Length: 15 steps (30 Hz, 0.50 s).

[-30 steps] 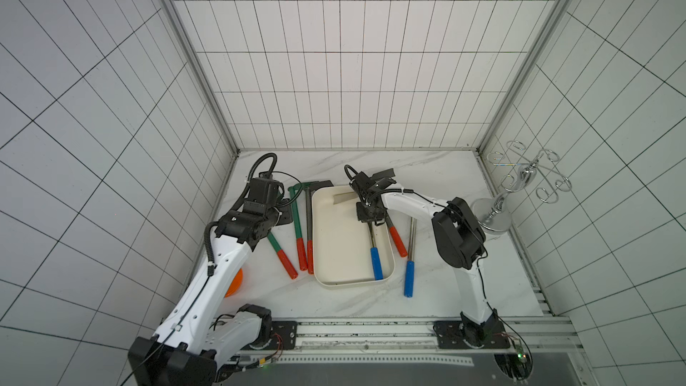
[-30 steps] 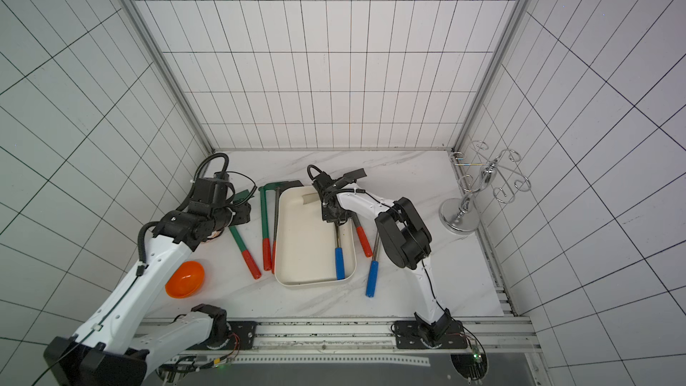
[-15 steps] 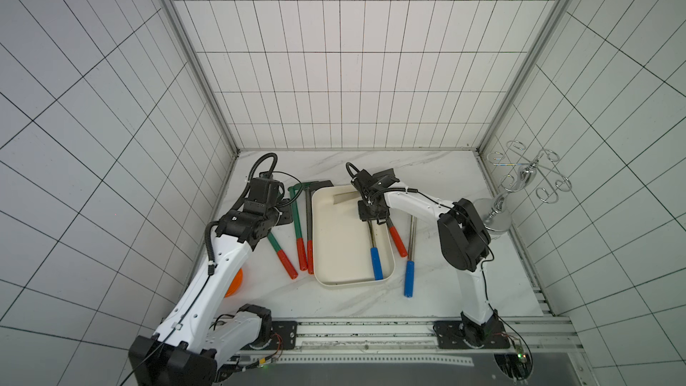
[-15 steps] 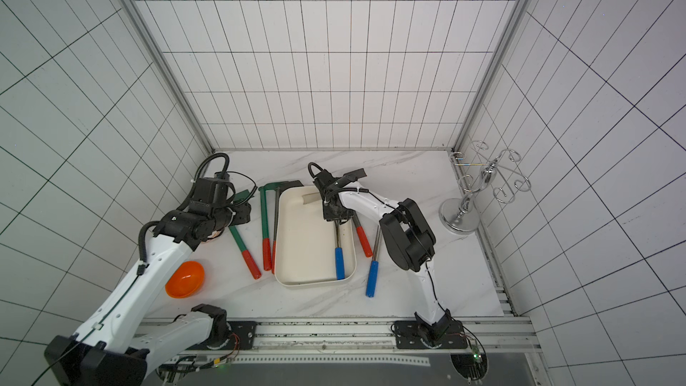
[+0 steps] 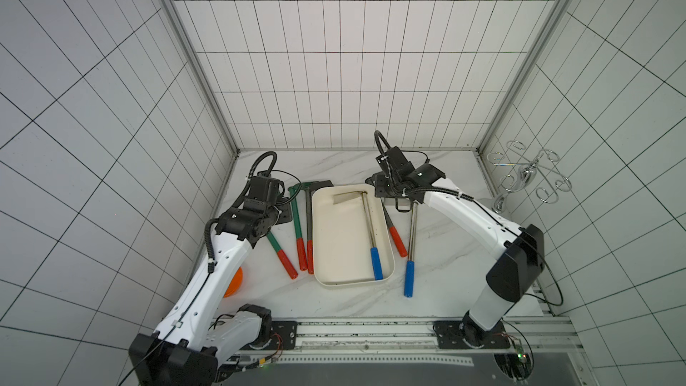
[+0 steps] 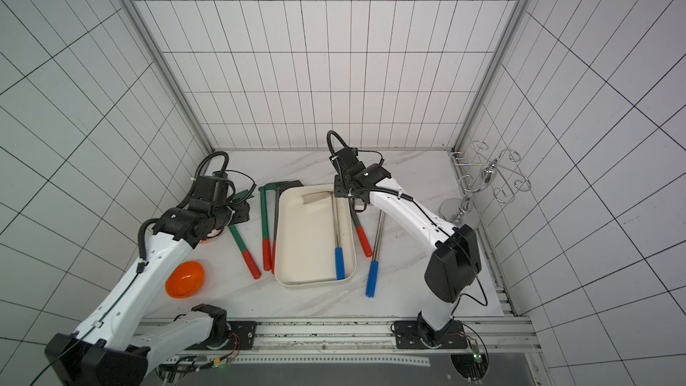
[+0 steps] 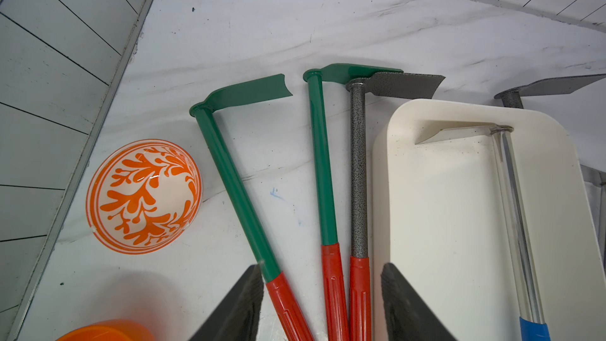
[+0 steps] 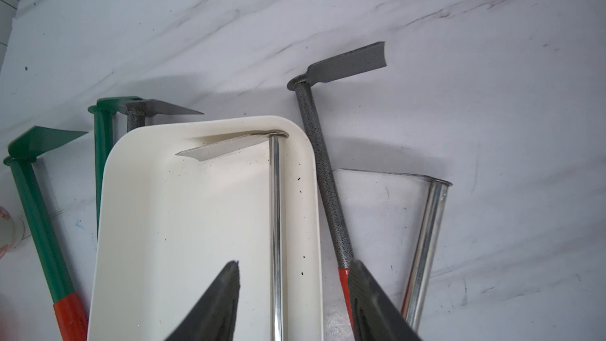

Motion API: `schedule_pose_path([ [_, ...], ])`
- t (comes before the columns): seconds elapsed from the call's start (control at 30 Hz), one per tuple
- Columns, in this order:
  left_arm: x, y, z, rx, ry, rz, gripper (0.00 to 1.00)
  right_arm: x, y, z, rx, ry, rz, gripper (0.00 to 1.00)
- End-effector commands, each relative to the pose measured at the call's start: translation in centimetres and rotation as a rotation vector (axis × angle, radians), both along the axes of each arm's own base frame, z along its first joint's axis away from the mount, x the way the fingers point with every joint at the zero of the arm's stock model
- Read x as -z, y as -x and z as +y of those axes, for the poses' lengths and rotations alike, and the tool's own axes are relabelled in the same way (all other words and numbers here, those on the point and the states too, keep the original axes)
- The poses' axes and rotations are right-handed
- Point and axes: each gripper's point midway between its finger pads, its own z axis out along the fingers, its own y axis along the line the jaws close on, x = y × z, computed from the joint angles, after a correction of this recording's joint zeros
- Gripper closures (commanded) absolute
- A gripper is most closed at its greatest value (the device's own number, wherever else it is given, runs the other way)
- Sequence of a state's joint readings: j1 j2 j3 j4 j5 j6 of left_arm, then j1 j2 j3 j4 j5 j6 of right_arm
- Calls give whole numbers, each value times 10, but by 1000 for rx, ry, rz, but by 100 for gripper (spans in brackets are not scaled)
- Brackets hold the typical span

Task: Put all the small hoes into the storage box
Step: Place the hoe in the storage box, then pick up the hoe from the center of the board.

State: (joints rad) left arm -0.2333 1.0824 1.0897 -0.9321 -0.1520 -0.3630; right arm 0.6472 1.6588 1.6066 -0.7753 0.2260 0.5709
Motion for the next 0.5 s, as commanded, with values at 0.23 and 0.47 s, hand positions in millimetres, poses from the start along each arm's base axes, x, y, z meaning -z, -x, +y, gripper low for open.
schedule_pose_path([
  [0.23,-9,0,0,-26,1,-18,40,34,35,-99,119,54,81,46],
  [0.47,-8,-1,-6,0,20,-21,40,79,58,-123,138,47,193,46],
])
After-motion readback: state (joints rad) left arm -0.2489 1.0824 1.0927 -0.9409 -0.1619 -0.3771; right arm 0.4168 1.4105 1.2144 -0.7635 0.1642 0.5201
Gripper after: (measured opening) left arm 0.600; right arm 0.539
